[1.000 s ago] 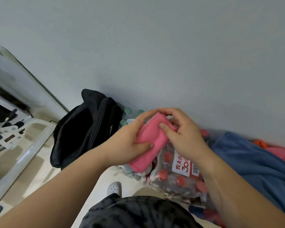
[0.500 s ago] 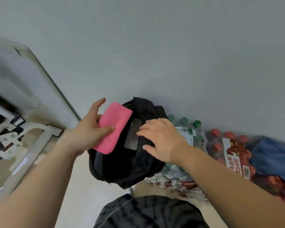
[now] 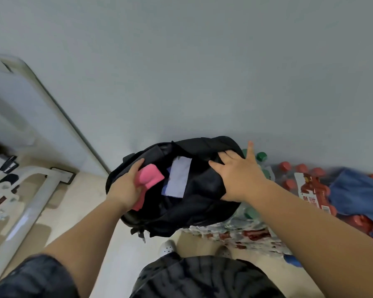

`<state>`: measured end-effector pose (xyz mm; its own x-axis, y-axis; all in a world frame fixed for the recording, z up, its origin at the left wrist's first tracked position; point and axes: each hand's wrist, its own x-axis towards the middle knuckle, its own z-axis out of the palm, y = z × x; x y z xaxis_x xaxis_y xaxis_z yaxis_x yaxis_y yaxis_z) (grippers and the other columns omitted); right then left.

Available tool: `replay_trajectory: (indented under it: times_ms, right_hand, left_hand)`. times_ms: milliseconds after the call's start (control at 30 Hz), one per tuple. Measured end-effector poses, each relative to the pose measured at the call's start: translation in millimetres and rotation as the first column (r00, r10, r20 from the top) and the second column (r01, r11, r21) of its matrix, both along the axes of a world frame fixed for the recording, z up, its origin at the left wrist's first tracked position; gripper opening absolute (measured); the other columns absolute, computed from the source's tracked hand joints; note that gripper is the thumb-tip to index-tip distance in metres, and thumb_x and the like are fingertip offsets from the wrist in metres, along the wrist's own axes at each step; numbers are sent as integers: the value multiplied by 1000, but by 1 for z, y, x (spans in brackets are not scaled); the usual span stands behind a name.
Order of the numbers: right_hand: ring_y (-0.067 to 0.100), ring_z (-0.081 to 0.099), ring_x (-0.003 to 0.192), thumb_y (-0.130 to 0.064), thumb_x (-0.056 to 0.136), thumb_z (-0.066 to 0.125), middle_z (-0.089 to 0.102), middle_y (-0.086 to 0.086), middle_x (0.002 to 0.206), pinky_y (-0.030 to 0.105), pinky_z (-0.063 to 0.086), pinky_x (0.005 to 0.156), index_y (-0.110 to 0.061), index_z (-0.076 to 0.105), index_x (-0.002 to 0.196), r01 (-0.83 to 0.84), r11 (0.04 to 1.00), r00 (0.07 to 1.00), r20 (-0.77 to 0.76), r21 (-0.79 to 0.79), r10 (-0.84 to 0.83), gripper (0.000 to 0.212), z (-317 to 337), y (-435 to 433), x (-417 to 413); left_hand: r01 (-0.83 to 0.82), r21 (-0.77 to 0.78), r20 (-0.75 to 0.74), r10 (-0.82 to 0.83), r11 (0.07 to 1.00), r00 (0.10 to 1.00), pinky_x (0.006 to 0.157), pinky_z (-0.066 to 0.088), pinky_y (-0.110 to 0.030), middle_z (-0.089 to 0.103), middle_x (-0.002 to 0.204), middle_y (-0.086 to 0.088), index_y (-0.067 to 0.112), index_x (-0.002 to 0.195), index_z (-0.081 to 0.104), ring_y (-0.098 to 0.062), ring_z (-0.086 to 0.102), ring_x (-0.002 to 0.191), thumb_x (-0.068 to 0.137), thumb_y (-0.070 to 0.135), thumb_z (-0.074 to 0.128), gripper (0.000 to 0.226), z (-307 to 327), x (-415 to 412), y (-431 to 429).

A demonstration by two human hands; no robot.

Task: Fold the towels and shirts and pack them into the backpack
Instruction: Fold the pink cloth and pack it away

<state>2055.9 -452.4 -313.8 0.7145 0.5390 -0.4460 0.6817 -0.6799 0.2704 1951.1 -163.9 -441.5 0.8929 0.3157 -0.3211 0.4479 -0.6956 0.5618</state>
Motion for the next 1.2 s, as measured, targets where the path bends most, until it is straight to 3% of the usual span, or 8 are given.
replay_trajectory:
  times_ms: [167, 367, 500, 600, 800, 900, 1033, 1200]
  right_hand:
    - [24, 5, 154, -69, 65, 77, 9, 7, 167, 76, -5, 111, -36, 29, 154, -75, 995, 997, 3, 60, 74, 107, 4, 5, -5]
    - [25, 1, 154, -72, 65, 75, 9, 6, 167, 73, -8, 113, -36, 30, 153, -106, 992, 994, -7, 61, 107, 105, 3, 11, -6]
    - [25, -1, 154, -71, 66, 74, 10, 4, 166, 68, -13, 114, -35, 33, 152, -87, 989, 994, -54, 116, 94, 102, 1, 6, -10]
    - [25, -3, 154, -71, 67, 74, 9, 3, 167, 67, -12, 116, -35, 32, 152, -72, 990, 994, -79, 122, 82, 101, 2, 4, -9]
    - [26, -4, 154, -70, 68, 73, 12, 4, 166, 65, -11, 116, -32, 38, 149, -86, 985, 992, -83, 150, 99, 96, 2, 1, -8]
    - [26, -2, 154, -70, 68, 74, 16, 5, 166, 65, -9, 116, -31, 42, 146, -80, 982, 992, -83, 173, 95, 93, 1, 1, -7]
    - [26, -2, 154, -72, 68, 72, 16, 4, 166, 66, -8, 117, -32, 41, 147, -73, 982, 993, -83, 176, 89, 95, -1, 2, -5]
    - [26, -5, 154, -72, 69, 71, 12, 4, 167, 65, -10, 116, -32, 39, 149, -69, 986, 992, -95, 150, 84, 95, 0, 3, -5]
  left_hand:
    - [4, -43, 127, 1, 999, 992, 77, 41, -34, 63, 116, -2, 41, 136, 35, -31, 63, 99, 94, 26, 56, 50, 3, 20, -49]
    - [-141, -427, 115, 209, 893, 971, 58, 45, -16, 60, 103, 5, 33, 111, 46, -15, 58, 78, 98, 12, 51, 26, -20, 52, -76]
    - [-77, -537, 108, 159, 840, 981, 76, 44, -11, 58, 118, 15, 32, 123, 55, -3, 57, 89, 100, 11, 50, 32, -29, 76, -80]
    - [-104, -409, 9, 118, 907, 993, 74, 45, -18, 64, 118, -1, 31, 134, 53, -17, 61, 87, 103, 12, 44, 37, -45, 86, -71]
    - [-79, -142, -66, 70, 987, 995, 101, 41, -33, 54, 145, -7, 33, 152, 38, -29, 53, 129, 104, 21, 39, 49, -60, 73, -53]
    - [138, 52, -139, -130, 989, 982, 103, 42, -43, 40, 149, -24, 35, 155, 26, -41, 51, 127, 104, 31, 36, 52, -63, 67, -58]
    - [459, 448, -148, -443, 767, 884, 117, 25, -51, -2, 167, -11, 20, 160, 4, -37, 14, 150, 104, 45, 23, 64, -58, 58, -81]
    - [593, 496, -257, -545, 634, 798, 120, -2, -58, -18, 166, -5, 26, 158, -12, -34, -21, 151, 103, 48, 15, 65, -65, 62, -88]
